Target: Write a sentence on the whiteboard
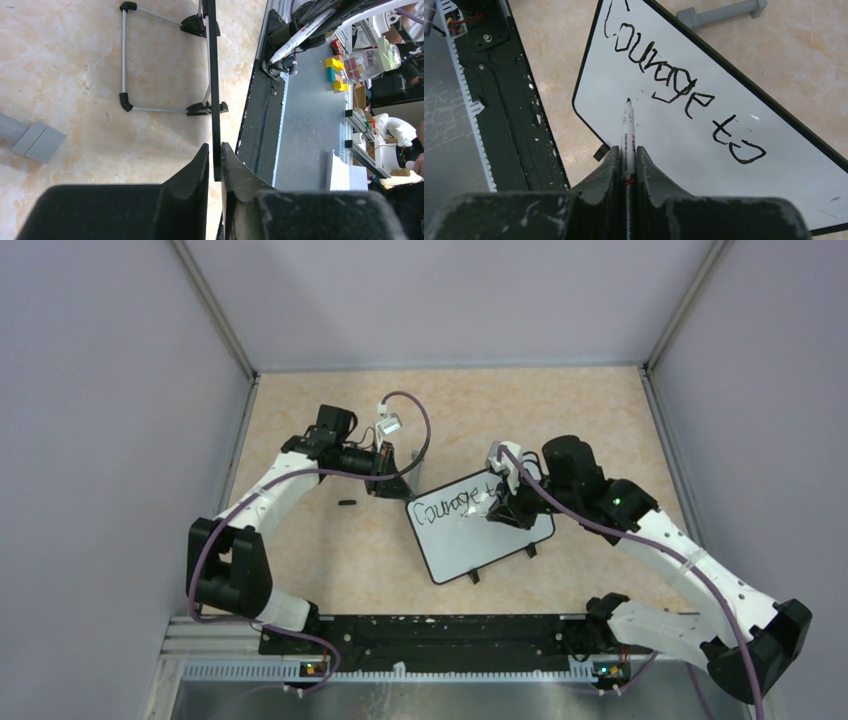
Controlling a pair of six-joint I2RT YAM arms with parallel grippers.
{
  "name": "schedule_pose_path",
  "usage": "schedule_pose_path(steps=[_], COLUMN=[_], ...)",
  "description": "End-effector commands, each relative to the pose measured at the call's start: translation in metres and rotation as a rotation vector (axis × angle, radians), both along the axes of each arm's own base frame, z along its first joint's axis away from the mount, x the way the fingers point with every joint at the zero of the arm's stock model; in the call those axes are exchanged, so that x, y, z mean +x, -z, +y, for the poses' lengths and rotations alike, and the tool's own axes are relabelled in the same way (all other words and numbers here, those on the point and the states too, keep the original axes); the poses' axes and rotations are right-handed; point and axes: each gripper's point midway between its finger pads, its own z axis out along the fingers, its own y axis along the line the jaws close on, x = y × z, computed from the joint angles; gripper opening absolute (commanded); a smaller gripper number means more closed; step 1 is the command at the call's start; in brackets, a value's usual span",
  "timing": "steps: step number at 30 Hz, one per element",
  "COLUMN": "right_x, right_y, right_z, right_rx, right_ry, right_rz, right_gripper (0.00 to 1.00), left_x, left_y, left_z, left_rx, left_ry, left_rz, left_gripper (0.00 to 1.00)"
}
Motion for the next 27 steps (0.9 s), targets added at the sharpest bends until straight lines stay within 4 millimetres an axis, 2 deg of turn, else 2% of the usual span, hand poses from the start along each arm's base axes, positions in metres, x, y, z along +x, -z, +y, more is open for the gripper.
schedule_pose_path(steps=[1,5,8,18,27], right_x=[-0.005,-0.01,-0.018,-0.018,-0.022], right_y=[-0.008,0.001,0.012,0.039,0.046], right_z=[0.022,0.035,0.047,0.063,0.076], right_rx=[0.081,0.062,0.018,-0.064,-0.071], right_ry=[-0.079,-0.126,-0.162,-0.171,-0.211], right_rz=[-0.003,-0.02,-0.067,-0.182,-0.221], right_gripper=[0.0,0.0,0.0,0.0,0.0], left_x=[-0.001,-0.006,-0.007,-0.004,-0.001], left_y=[-0.008,-0.015,-0.016,-0.004,0.002], left_z=[-0.003,-0.004,-0.003,-0.005,-0.006], left_rx=[-0.023,-0.049,-0.049,-0.026,-0.01], left_ry=[0.032,0.047,0.045,0.032,0.028], left_rz=[-0.028,-0.031,-0.033,-0.015,0.005], left_gripper=[0.21,0.31,0.31,0.15,0.0])
